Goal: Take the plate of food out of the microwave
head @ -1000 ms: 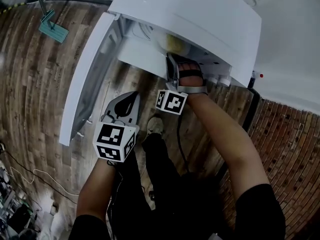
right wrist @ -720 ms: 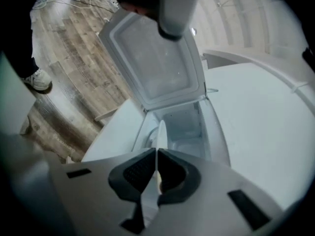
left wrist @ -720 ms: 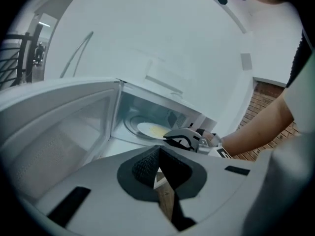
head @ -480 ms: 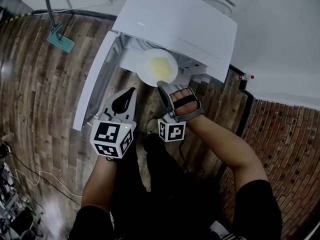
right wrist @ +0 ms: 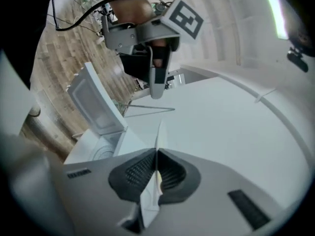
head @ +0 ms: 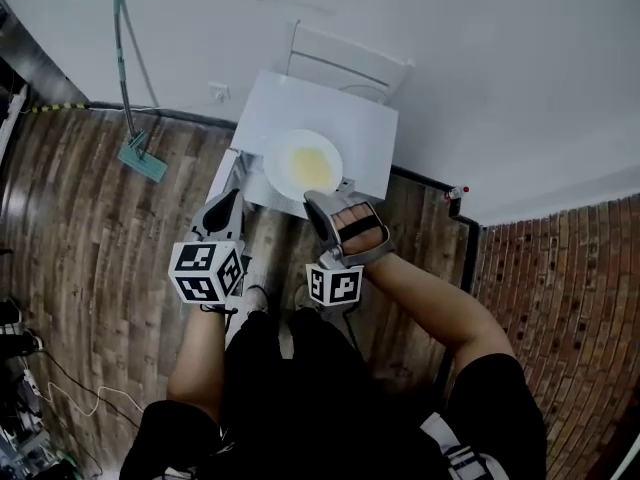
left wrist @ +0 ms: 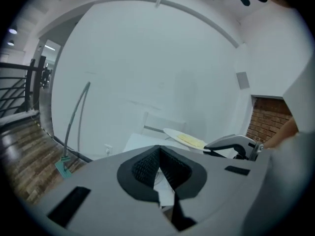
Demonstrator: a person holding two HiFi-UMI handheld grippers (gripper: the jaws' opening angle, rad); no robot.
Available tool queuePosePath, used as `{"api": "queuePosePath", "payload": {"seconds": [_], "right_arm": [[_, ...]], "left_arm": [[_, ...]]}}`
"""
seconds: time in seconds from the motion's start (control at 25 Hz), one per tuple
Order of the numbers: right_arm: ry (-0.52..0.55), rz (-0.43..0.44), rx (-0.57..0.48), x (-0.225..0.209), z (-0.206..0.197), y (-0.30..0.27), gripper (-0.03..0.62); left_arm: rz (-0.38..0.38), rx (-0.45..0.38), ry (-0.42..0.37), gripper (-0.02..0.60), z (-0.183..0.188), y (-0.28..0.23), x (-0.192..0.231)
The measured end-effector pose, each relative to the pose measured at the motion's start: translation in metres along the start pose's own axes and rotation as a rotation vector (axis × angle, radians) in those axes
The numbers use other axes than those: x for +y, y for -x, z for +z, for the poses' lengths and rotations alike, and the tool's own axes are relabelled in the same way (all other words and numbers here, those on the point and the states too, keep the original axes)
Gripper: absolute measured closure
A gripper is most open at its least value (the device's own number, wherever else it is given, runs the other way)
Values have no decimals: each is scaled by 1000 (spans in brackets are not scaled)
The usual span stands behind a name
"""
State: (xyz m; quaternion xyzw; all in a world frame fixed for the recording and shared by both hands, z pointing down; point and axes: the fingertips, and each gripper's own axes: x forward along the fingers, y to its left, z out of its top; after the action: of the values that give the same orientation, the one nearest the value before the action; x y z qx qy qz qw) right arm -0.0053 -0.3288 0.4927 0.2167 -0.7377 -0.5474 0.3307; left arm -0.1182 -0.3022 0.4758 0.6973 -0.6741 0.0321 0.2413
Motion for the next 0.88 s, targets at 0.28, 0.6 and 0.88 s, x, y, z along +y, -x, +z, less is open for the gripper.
{"api": "queuePosePath", "payload": {"seconds": [0.28,0.6,0.88], "right_arm": [[-5,-98,51,-126,-8,2,569],[-30,-164,84,-204,-10,4,569],[6,-160,124,-210,-25,9,569]], "left_arm": [[-26,-77,-97,583,96,34,-47],[-72,-158,-158,583,156,41,-87],[-101,-175,-169,583,174,35,-107]]}}
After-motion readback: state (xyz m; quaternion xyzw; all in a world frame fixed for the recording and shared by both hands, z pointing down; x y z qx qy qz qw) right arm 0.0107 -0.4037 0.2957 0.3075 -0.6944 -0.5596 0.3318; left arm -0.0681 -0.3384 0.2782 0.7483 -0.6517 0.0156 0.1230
